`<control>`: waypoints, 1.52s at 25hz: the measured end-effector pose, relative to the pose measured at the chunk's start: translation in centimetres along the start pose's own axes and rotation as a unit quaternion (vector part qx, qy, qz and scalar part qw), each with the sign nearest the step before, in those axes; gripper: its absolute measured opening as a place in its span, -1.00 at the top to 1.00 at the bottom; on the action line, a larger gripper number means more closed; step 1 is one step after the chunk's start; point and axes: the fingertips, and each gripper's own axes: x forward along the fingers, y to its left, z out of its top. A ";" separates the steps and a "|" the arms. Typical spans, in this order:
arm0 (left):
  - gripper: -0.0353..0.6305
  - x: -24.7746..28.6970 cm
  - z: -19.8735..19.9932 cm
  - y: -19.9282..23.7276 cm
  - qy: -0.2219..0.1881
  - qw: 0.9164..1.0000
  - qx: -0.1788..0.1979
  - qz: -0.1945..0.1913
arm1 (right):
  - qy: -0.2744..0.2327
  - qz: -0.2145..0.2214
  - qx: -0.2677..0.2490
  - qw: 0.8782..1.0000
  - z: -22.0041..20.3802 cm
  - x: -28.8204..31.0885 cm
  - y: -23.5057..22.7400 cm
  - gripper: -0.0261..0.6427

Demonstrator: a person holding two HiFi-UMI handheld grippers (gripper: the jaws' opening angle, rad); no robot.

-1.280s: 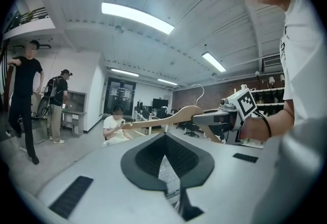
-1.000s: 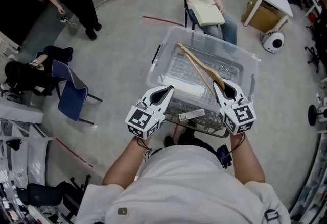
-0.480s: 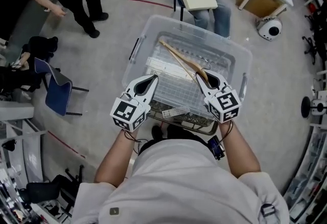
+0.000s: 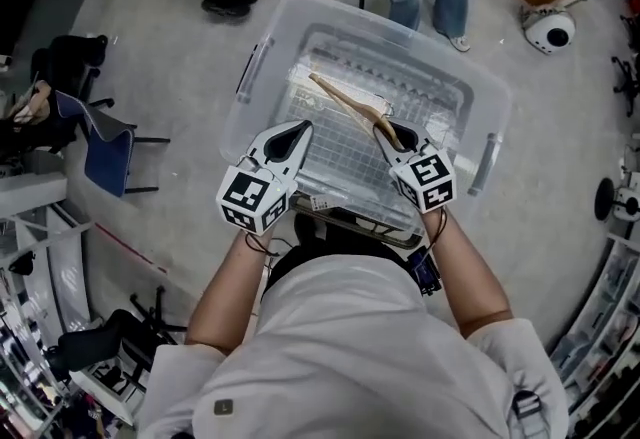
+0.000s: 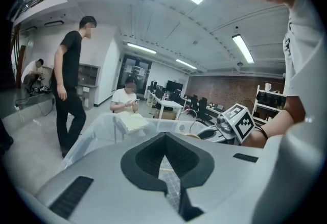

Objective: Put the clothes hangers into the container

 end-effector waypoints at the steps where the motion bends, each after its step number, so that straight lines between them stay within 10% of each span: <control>1: 0.85 0.4 -0.4 0.4 0.005 1.000 -0.005 0.003 | 0.008 0.004 0.003 1.000 -0.8 0.7 -0.2 0.72; 20: 0.85 6.9 -6.1 2.8 0.055 0.997 -0.058 0.003 | 0.121 0.102 0.049 0.986 -15.9 11.0 -2.1 0.72; 38: 0.85 7.9 -7.5 3.0 0.071 0.996 -0.058 -0.004 | 0.208 -0.009 0.158 0.965 -24.8 15.9 -8.9 0.37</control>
